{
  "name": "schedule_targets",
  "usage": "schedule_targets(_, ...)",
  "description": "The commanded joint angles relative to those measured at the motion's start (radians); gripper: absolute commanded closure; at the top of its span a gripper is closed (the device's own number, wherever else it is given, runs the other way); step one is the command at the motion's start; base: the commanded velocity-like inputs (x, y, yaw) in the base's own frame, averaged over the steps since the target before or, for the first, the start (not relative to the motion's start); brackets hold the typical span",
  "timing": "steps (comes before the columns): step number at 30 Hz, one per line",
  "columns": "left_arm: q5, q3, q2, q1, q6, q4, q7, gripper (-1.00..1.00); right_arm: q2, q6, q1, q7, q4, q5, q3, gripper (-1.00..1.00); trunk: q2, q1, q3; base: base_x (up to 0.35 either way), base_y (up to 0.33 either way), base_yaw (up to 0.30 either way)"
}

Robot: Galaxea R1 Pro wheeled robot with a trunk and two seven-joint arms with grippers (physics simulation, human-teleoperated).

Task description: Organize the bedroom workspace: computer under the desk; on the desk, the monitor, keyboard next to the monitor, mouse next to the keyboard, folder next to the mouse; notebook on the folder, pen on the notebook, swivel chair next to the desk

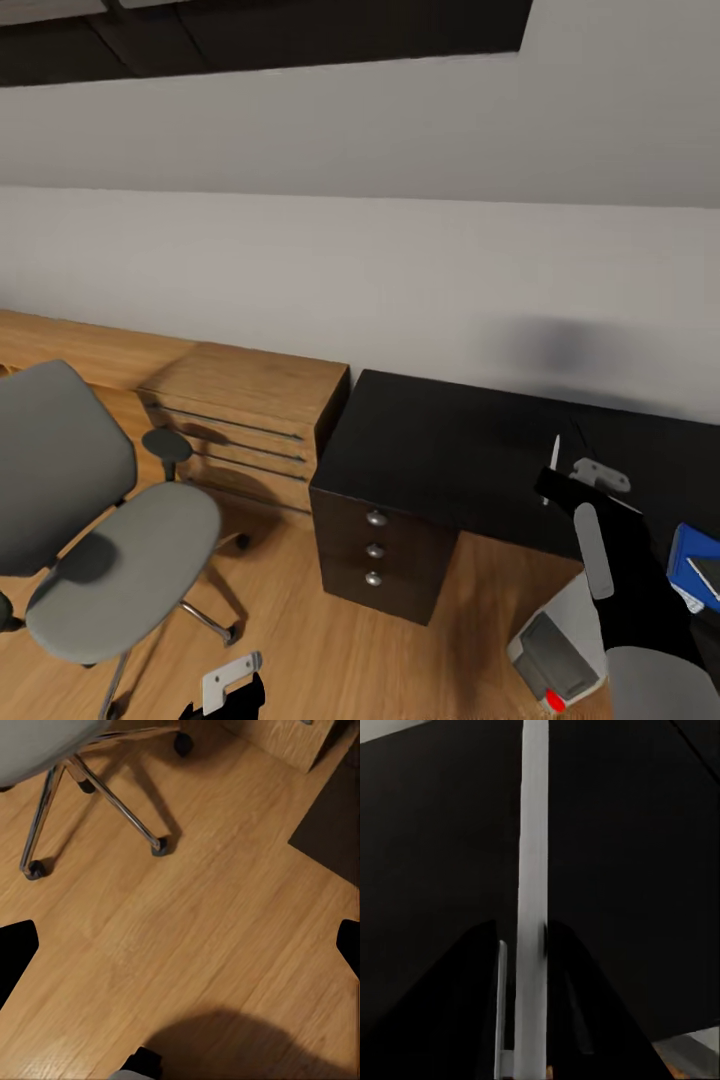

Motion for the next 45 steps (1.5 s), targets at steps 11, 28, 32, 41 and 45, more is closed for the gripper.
schedule_targets(11, 0.003, -0.003, 0.001, -0.001, -0.009, 0.000, 0.008, -1.00, -0.031, 0.000, -0.001, -0.006, 0.028, -0.012, -0.040, 1.00, -0.001, 0.000, -0.001, 0.000, 0.000, -0.294)
schedule_targets(28, 0.002, -0.003, 0.002, -0.001, -0.009, 0.000, 0.008, -1.00, -0.088, 0.000, -0.002, -0.004, 0.034, -0.014, -0.090, 1.00, -0.001, 0.000, -0.001, 0.000, 0.000, -0.294)
schedule_targets(32, 0.001, -0.003, 0.002, -0.001, -0.009, 0.000, 0.008, -1.00, -0.090, 0.000, -0.002, -0.004, 0.038, -0.014, -0.089, 1.00, -0.001, 0.000, -0.001, 0.000, 0.000, -0.285)
schedule_targets(41, 0.001, -0.003, 0.002, -0.001, -0.009, 0.000, 0.009, -1.00, -0.086, 0.000, -0.002, -0.006, 0.031, -0.014, -0.089, 1.00, -0.001, 0.000, -0.001, 0.000, 0.000, -0.058)
schedule_targets(45, 0.002, -0.003, 0.001, -0.001, -0.009, 0.001, 0.007, -1.00, -0.085, 0.000, -0.002, -0.006, 0.031, -0.014, -0.089, 1.00, -0.001, 0.000, -0.001, 0.000, 0.000, 0.000)
